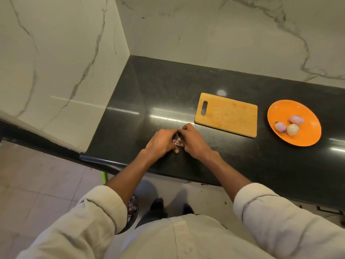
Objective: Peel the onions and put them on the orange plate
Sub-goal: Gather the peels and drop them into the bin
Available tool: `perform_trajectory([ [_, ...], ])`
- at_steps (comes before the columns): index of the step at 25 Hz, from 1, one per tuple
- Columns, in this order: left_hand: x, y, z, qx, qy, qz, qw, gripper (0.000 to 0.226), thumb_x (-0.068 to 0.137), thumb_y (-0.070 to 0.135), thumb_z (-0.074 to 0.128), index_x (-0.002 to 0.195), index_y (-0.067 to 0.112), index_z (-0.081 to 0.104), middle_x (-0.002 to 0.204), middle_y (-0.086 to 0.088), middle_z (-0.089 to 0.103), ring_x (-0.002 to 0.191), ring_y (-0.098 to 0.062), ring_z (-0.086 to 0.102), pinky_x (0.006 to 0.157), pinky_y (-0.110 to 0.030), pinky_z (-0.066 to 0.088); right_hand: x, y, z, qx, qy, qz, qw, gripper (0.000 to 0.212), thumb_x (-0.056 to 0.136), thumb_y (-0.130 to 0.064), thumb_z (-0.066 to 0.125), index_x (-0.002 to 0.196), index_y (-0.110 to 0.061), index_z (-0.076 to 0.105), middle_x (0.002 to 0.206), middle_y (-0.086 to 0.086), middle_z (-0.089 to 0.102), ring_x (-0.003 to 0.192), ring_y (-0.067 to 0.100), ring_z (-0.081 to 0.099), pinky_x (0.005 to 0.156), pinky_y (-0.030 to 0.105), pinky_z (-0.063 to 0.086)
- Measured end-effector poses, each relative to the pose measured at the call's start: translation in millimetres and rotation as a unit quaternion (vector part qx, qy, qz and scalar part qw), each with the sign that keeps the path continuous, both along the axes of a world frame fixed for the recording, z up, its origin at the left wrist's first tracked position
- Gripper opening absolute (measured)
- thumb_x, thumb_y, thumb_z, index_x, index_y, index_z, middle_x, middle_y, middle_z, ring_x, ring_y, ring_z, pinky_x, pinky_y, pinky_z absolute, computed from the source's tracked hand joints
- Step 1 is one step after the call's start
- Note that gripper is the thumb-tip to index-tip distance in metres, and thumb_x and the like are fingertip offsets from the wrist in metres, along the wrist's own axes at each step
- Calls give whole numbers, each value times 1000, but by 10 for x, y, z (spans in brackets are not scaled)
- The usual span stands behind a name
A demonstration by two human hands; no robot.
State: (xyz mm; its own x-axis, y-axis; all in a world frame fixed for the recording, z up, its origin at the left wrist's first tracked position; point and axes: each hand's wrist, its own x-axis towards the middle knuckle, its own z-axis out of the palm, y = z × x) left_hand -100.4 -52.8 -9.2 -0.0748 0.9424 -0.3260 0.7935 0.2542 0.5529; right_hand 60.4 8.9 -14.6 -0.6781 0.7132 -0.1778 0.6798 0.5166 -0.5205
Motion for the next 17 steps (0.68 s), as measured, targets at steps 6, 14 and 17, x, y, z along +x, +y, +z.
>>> perform_trajectory([
  [6,82,-106,-120,60,7,28,998,20,92,13,77,111,19,82,91,-1,82,95,-20,77,88,-36,58,37,-266,-164,53,22,-36,998,10,91,-4,69,99,-6,75,98,8,57,83,26,57,72,39,49],
  [14,198,-435,-258,113,-85,138,980,6,80,18,88,83,22,85,75,9,79,71,-8,72,75,-34,60,-3,-636,-180,-42,125,-277,952,13,84,-9,81,93,-17,85,93,-3,75,84,12,66,81,32,55],
  [17,302,-719,-280,137,-191,244,941,9,79,7,88,82,15,86,70,3,78,61,-10,70,67,-31,60,-59,-813,-165,-126,153,-343,918,18,80,-3,81,89,-18,86,88,-2,81,84,12,72,85,33,60],
])
